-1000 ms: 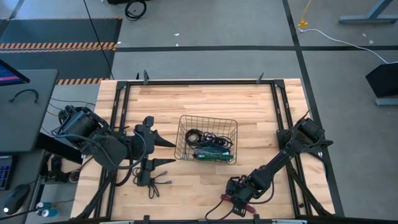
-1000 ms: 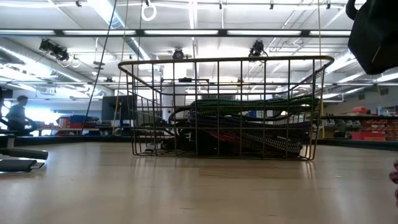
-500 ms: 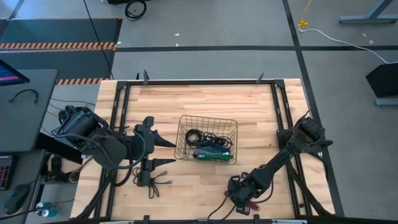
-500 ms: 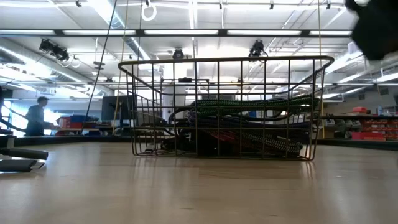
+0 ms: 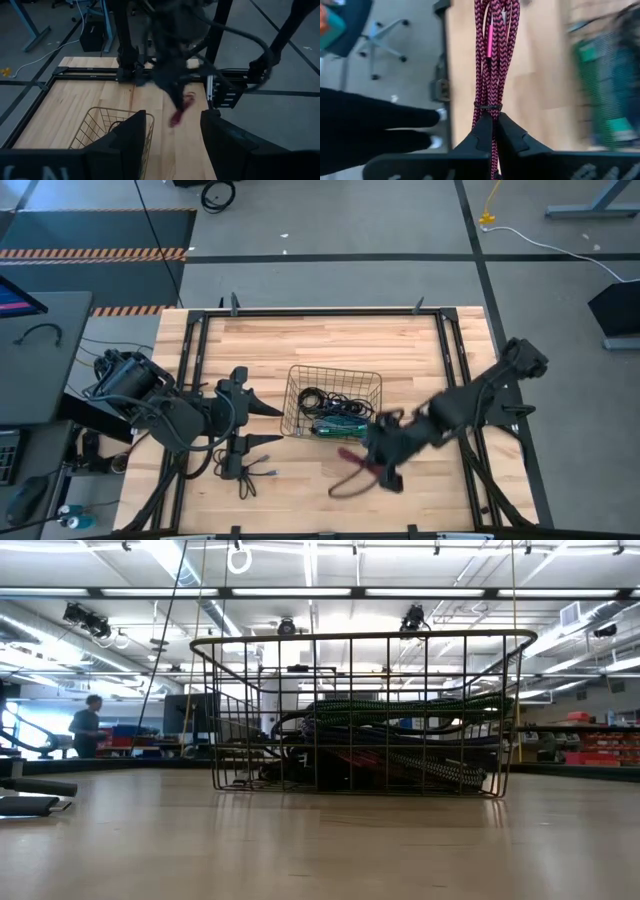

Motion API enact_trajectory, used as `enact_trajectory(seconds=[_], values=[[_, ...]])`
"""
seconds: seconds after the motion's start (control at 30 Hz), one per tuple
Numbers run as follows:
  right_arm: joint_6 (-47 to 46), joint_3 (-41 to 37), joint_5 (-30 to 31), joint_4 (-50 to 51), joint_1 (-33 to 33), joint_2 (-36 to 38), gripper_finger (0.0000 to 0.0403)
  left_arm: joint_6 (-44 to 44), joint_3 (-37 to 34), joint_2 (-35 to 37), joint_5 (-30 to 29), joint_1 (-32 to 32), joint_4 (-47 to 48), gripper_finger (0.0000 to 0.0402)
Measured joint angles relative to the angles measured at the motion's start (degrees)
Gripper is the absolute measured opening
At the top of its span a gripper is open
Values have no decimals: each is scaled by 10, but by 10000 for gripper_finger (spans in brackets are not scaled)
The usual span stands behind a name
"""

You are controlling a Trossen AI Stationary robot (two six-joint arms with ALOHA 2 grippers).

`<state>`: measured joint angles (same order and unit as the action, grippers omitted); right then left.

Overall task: Pick and place USB-C Cables
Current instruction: Put the pink charger cable into the wire basket

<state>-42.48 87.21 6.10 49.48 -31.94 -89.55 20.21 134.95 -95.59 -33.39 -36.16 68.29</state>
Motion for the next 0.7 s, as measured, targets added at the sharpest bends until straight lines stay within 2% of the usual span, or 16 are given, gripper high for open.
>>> enact_trajectory(seconds=[0.13,0.23,0.5,0.7], values=[[70,46,6,87,63,20,8,0,0,0,0,0,0,194],[141,58,-14,119,118,17,8,0,0,0,0,0,1,194],[313,61,-89,105,277,-1,8,0,0,0,0,0,3,194],[389,62,-148,80,356,-40,8,0,0,0,0,0,7,194]])
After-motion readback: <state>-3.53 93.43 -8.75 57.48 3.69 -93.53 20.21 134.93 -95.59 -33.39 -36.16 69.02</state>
